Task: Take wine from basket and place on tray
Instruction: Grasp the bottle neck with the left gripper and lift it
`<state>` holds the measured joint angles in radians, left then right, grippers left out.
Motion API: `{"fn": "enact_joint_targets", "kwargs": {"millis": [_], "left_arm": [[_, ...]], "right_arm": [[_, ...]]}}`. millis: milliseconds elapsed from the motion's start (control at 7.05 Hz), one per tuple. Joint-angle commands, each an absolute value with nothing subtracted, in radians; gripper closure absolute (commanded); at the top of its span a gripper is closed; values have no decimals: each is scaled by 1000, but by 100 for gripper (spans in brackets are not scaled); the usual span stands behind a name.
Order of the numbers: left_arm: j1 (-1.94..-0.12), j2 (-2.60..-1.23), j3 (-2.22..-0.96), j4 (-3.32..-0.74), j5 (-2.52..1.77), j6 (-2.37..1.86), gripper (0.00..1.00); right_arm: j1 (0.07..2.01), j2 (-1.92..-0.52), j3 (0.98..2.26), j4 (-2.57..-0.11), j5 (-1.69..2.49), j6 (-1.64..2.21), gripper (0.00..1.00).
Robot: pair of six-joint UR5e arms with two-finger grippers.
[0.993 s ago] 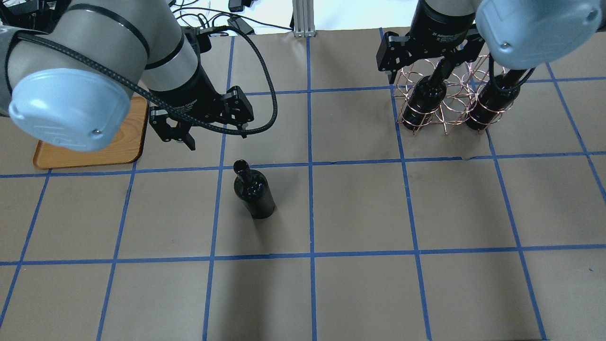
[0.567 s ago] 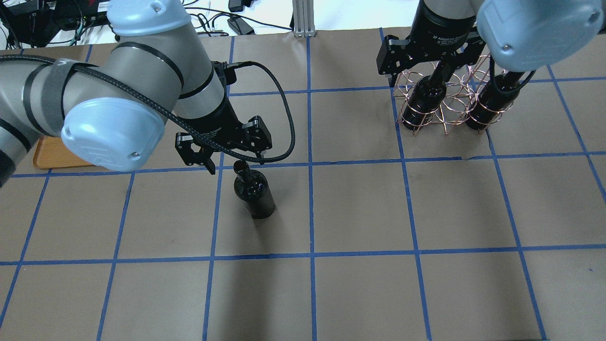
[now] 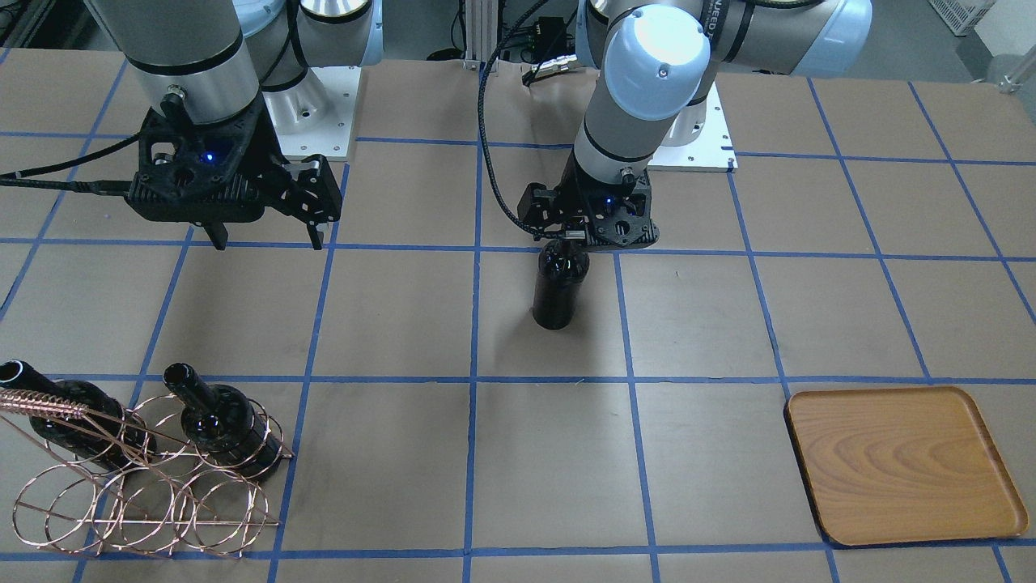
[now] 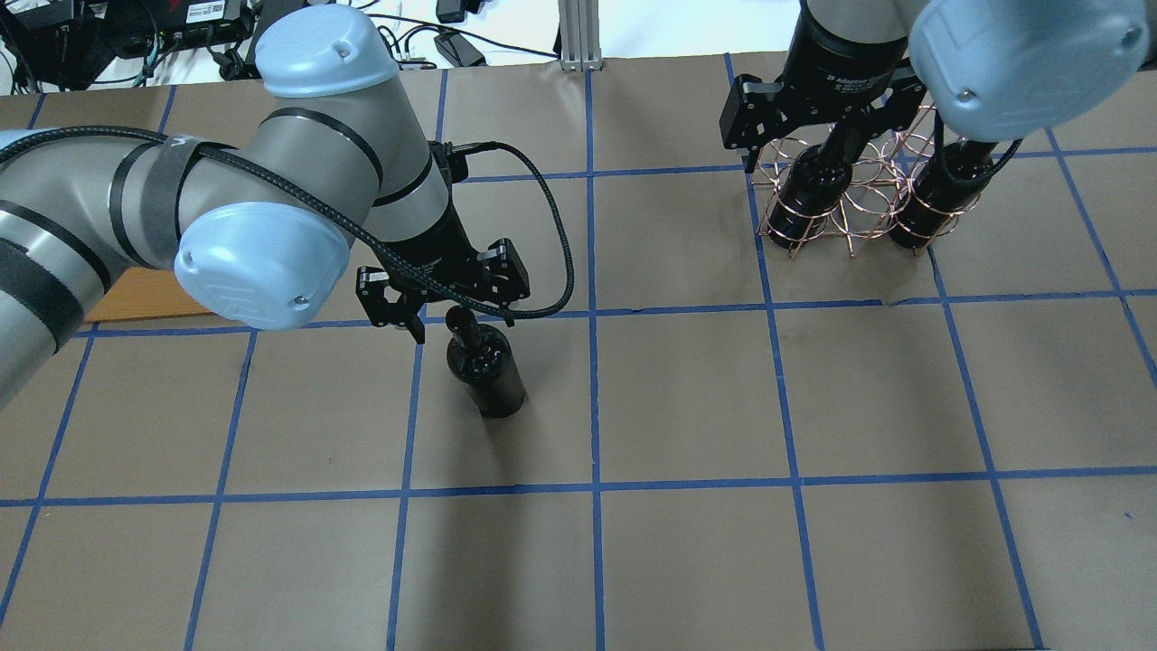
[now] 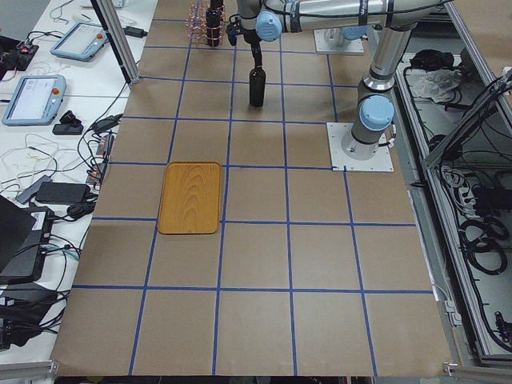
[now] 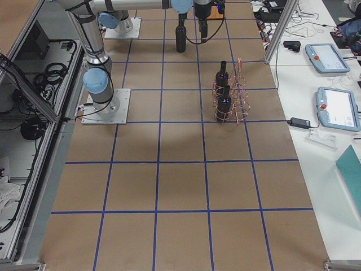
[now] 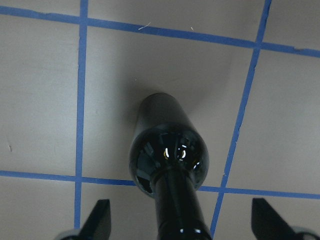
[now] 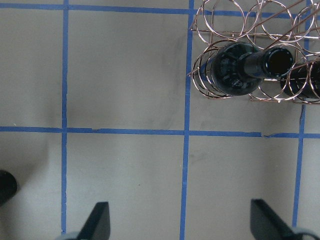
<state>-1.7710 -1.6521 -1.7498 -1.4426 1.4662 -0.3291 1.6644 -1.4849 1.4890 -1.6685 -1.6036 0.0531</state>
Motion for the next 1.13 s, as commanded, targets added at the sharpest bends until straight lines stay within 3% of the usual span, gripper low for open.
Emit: {"fn": "enact_joint_targets", "kwargs": {"millis": [0,284,567,993], "left_arm": [[-1773,-1654,-1759,-1442,1465,-331,32],[-1773,-1646,-1767,-1442,1465,-328,62],[-1772,-1629,-1766,-1442,1466,-324,100],[-1760,-1626,-1750,-1440,1466,-321,100]], "right_arm": [[1664,-1485,1489,-1674,-1603,63,0],[1661,-1493,1489,-1666,-1603,67,0],[1664,-1509,1489,-1658,-1603,64,0],[1664,-1509,1491,-1641,-1605,64,0]]}}
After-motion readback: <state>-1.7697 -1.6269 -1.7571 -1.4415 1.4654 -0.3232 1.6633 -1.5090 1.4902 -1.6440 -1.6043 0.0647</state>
